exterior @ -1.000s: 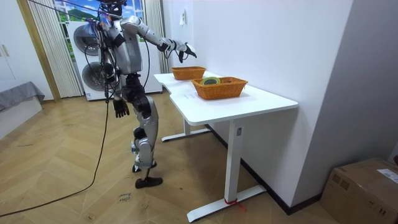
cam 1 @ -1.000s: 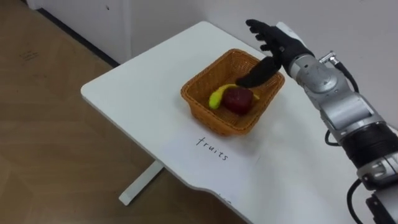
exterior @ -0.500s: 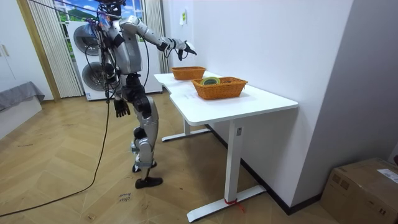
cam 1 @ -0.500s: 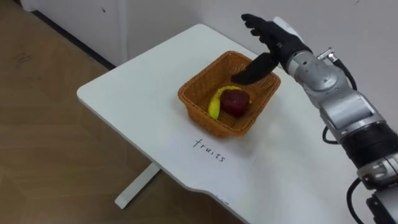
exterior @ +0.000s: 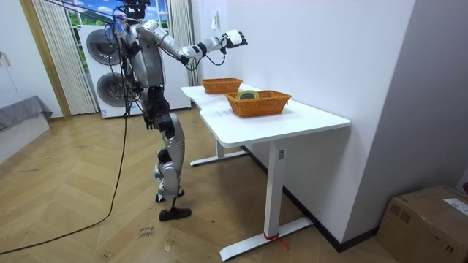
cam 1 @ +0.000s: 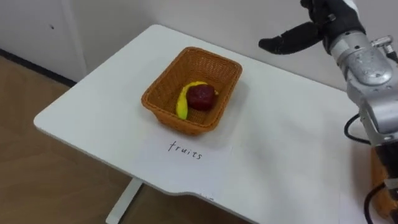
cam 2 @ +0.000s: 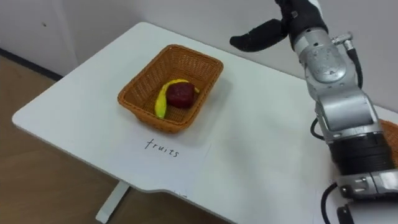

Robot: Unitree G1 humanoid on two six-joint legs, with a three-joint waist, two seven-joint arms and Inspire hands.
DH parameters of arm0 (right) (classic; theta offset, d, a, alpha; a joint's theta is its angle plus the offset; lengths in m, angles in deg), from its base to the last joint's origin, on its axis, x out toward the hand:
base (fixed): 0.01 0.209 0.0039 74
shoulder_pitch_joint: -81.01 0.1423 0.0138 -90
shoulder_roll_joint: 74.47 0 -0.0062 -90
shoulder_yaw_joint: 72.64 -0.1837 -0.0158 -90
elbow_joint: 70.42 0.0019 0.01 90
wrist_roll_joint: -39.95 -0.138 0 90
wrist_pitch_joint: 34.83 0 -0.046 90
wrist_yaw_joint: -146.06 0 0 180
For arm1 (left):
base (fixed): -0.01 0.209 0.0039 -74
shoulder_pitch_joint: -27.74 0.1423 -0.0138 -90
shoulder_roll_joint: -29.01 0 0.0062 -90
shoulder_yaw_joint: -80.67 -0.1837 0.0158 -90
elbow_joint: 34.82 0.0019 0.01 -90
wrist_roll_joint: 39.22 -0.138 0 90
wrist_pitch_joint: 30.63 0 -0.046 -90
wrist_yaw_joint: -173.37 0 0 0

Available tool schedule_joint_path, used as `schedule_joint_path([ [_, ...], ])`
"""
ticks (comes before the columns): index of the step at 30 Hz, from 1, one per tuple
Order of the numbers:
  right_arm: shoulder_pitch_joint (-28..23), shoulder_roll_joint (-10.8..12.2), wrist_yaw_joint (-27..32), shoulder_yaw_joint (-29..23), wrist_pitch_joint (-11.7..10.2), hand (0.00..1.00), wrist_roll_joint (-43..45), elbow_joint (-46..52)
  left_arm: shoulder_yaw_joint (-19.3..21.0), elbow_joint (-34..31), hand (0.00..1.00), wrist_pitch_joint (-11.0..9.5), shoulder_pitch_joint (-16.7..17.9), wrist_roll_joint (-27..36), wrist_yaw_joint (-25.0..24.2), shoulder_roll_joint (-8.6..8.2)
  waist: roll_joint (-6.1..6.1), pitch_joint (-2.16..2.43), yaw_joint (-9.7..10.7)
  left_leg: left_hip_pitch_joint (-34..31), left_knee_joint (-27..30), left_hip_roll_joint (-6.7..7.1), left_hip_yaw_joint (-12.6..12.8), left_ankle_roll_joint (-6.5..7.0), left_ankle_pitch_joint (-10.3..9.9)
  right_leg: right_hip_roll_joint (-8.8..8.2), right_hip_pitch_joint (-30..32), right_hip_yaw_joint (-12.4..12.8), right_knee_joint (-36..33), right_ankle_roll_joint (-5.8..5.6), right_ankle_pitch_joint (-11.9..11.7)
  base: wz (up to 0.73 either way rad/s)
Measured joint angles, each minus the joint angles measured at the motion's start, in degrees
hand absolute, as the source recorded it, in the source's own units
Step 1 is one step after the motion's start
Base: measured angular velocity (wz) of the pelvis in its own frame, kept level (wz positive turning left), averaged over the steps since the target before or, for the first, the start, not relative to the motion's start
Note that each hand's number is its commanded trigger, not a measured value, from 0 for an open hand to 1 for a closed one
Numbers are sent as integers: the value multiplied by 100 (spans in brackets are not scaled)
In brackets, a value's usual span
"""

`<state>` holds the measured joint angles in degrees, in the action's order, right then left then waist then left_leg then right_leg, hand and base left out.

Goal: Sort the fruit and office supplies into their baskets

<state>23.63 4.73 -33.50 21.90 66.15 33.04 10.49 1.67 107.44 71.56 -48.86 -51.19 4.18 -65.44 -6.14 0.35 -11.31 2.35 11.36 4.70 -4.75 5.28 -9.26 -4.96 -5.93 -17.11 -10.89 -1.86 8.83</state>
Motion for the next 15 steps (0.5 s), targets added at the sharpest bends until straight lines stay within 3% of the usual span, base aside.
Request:
schedule_joint_path([
  [9,-21,-17,389,-714,-71,0,-922,42,-5,14,0,-130,7,-9,37,-160,78,-3,457,60,-7,-14,143,27,-26,17,7,203,9,-25,-28,-8],
  [12,-148,-46,694,-1094,-123,0,-1183,111,-3,20,0,-140,31,-4,115,-161,76,4,499,118,-73,-43,285,28,-27,47,35,343,6,-19,-38,-23],
  [15,-461,-58,927,-1412,-163,0,-1513,380,-5,-10,0,-154,104,-5,147,-160,75,12,712,174,-96,-75,373,27,-30,82,55,449,17,-16,-67,-18],
])
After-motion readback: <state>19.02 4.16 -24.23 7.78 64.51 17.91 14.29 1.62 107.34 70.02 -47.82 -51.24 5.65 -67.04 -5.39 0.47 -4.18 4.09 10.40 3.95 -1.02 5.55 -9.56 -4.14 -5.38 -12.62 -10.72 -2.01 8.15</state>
